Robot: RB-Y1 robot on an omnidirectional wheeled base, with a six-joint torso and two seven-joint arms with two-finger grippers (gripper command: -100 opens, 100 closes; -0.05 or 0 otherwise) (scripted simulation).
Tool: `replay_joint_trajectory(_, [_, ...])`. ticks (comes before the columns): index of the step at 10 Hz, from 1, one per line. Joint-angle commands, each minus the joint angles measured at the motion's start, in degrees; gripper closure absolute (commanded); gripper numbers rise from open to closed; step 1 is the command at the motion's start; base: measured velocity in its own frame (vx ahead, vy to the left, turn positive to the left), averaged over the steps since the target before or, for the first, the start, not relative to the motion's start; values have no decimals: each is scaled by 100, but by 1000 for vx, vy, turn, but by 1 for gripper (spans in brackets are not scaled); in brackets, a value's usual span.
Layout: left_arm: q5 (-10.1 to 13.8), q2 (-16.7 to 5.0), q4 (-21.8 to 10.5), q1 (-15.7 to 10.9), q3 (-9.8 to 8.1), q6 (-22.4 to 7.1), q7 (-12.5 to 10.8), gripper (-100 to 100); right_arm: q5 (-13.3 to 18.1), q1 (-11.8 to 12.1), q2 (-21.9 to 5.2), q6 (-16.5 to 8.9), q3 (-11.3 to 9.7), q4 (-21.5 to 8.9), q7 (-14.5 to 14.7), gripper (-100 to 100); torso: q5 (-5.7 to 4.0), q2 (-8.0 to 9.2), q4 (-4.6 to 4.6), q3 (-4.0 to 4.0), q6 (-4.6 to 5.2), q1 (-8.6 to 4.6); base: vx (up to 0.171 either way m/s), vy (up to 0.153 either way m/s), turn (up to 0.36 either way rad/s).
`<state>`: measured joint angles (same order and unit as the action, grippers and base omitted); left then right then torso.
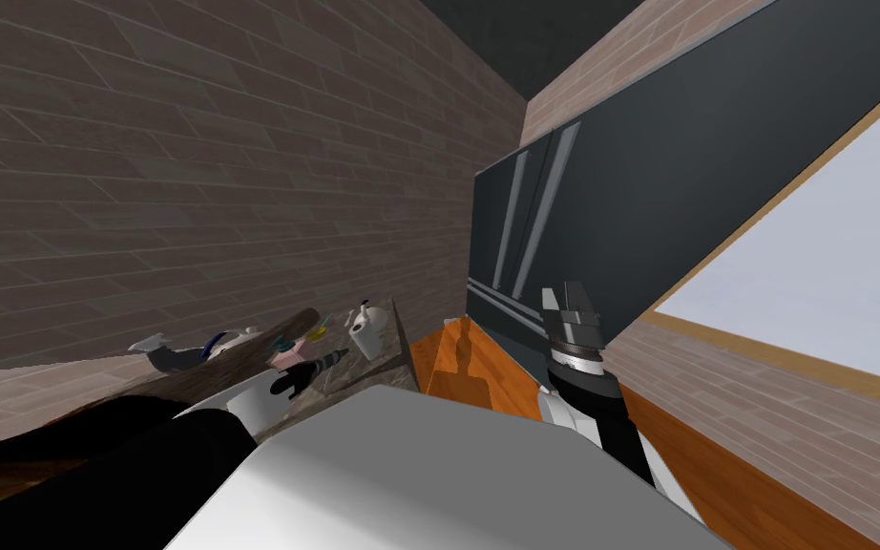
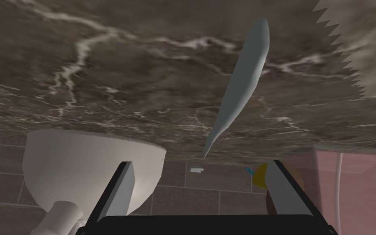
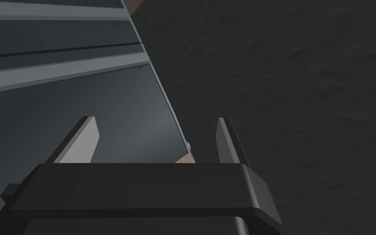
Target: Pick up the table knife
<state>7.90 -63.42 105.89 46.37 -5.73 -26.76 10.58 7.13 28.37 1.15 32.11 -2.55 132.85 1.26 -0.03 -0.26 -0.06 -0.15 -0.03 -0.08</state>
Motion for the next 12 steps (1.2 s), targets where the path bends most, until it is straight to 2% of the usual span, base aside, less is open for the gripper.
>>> replay_joint_trajectory(1, [13,-35,-172,57,81,25,107,-100,0,0,0,0,0,0,0,0,0,0,0,0,0,0,61,-7,-37])
replay_joint_trajectory(2, [44,-71,-253,153,135,0,185,-100,0,0,0,0,0,0,0,0,1,6,1,3,0,3,67,-5,-68])
replay_joint_trajectory(3, [29,-55,-141,129,80,-27,124,-100,0,0,0,0,0,0,0,0,1,7,2,4,0,5,31,0,-11])
replay_joint_trajectory(4, [31,-58,-146,143,81,-30,139,0,0,0,0,0,0,0,0,0,2,17,4,9,0,5,6,0,2])
replay_joint_trajectory(5, [-22,45,-312,56,141,41,160,-100,0,-1,0,0,0,0,0,0,2,26,6,15,0,6,17,11,-72])
replay_joint_trajectory(7, [-74,147,-479,-30,201,111,182,-100,0,-1,0,0,0,0,0,0,4,25,6,15,1,14,22,25,-62])
replay_joint_trajectory(8, [-53,108,-409,-3,179,70,171,-100,0,-1,0,0,0,0,0,0,5,24,6,14,0,17,11,13,-6])
replay_joint_trajectory(9, [-56,114,-419,-7,182,79,175,100,0,-1,0,0,0,0,0,0,3,28,7,16,-1,12,0,0,0])
replay_joint_trajectory(12, [-64,107,-433,3,180,54,184,100,0,-1,0,0,0,0,0,0,13,36,15,24,5,12,0,2,5])
